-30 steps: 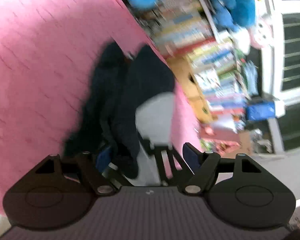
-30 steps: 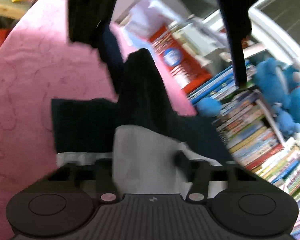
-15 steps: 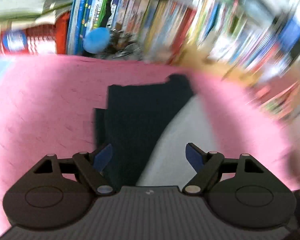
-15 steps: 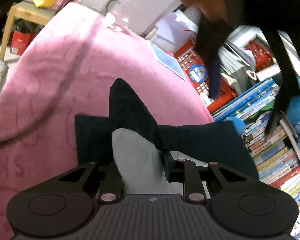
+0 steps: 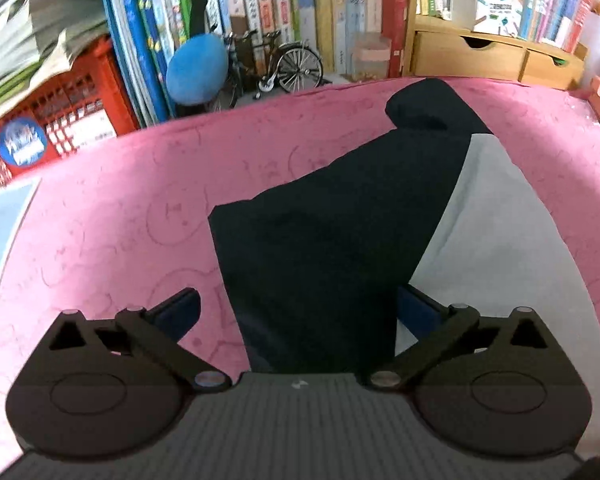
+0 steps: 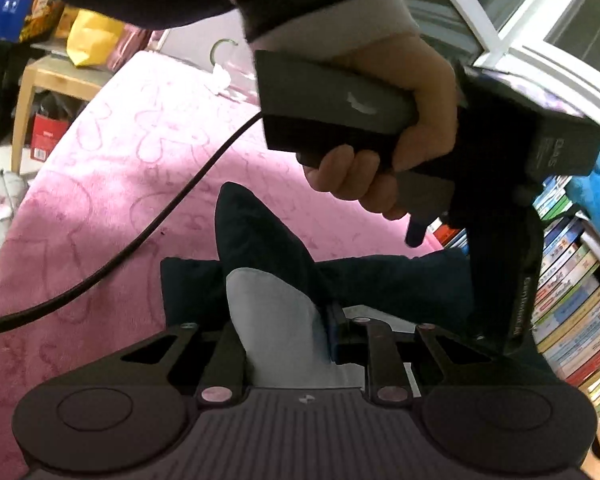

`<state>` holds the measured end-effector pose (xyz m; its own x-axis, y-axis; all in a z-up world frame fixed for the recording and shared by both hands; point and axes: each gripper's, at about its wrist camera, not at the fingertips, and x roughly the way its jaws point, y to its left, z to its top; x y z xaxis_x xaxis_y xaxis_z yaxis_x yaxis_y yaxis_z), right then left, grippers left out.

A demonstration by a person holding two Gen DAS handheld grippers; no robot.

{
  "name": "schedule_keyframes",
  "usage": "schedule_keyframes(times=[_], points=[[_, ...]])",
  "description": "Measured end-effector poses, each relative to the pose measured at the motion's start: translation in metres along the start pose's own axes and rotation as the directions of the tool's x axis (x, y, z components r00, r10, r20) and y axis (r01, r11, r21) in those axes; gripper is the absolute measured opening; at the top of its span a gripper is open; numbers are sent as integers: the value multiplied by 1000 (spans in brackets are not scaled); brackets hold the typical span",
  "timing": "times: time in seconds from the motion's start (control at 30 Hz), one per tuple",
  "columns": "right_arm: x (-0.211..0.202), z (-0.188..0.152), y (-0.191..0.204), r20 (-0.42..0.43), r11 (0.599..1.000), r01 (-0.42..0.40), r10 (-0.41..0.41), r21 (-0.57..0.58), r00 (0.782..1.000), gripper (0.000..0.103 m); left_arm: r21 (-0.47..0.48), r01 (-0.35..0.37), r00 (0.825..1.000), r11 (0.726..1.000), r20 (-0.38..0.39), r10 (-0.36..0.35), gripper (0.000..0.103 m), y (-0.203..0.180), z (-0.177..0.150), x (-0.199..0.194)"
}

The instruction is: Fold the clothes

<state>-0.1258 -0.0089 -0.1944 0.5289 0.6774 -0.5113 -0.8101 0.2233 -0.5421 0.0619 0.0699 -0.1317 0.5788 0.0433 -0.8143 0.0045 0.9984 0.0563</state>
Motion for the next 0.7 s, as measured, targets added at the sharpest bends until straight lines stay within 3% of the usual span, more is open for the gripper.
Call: schedule_keyframes(times=[0.13,0.23,0.37,0.5,0.7], points=[[-25,-9,-30,-39,982,-122,129,144,991,47,-25,24,1000,999,-10,-24,103,6,-3,2],[-51,-36,-48,-113,947,-152,190,284,975,49,-65,62,998,996,-26,-64,103,14,-2,7],[-86,-50,-70,-205,933,-168,241,317,949,49,-86,91,995,992,-31,-94,103,19,-2,10],[-99,-39,-92,-221,912,-90,191,400,956,63,-103,107,993,989,-35,-111,103,22,-3,11],[-33,-54,-146,-254,800,106,59,590,965,58,-133,127,990,983,-37,-133,103,26,-4,12]])
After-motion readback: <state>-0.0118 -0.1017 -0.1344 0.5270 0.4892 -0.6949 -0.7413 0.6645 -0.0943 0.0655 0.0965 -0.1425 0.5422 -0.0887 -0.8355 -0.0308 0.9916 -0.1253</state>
